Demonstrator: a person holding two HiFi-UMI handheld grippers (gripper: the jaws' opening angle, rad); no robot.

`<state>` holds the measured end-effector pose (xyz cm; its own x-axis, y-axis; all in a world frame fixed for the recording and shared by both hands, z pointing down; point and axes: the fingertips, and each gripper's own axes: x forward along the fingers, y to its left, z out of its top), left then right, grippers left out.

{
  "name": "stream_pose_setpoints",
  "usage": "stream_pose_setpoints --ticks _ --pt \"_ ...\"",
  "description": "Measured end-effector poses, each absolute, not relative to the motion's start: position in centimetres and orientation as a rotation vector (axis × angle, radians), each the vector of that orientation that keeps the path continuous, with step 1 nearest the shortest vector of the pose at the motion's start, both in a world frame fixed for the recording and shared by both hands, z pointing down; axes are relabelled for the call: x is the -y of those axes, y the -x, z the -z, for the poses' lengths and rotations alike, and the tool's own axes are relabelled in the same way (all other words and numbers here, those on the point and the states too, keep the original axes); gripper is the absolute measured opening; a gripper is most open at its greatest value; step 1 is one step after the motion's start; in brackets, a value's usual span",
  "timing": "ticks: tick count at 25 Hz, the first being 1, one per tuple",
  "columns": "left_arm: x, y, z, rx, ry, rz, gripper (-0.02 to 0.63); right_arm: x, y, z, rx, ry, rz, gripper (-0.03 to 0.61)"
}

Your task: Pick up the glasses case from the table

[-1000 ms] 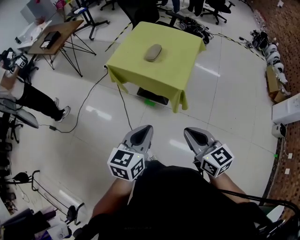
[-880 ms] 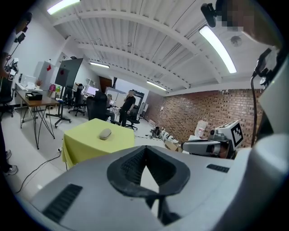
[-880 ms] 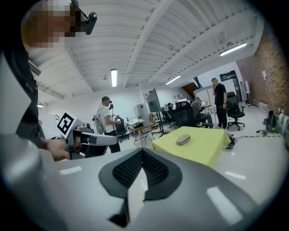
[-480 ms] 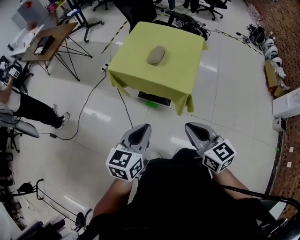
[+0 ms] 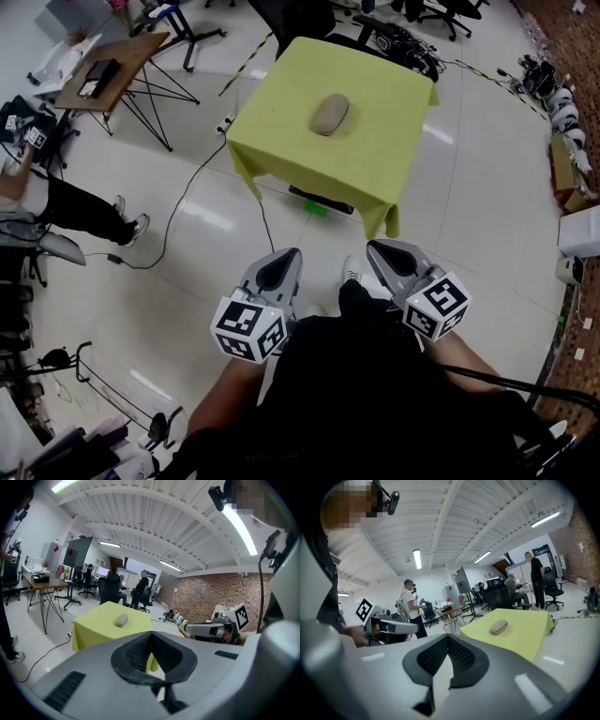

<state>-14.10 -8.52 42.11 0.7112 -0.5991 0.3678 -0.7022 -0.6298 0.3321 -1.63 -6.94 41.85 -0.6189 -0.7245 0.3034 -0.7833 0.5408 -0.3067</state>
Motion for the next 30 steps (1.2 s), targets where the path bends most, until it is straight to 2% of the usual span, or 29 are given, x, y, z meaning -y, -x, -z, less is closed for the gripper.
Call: stream_pose_setpoints --ticks 14,30 --pt "22.0 5.3 -41.5 1.076 -2.467 -0.34 0.005 20.6 -5.6 -42.1 2.72 -1.218 -0.633 0.003" --pt "28.5 3.5 -43.2 1.126 -2.398 -0.422 0.005 26.9 -7.7 -44.8 2.724 -1.151 -0.749 0.003"
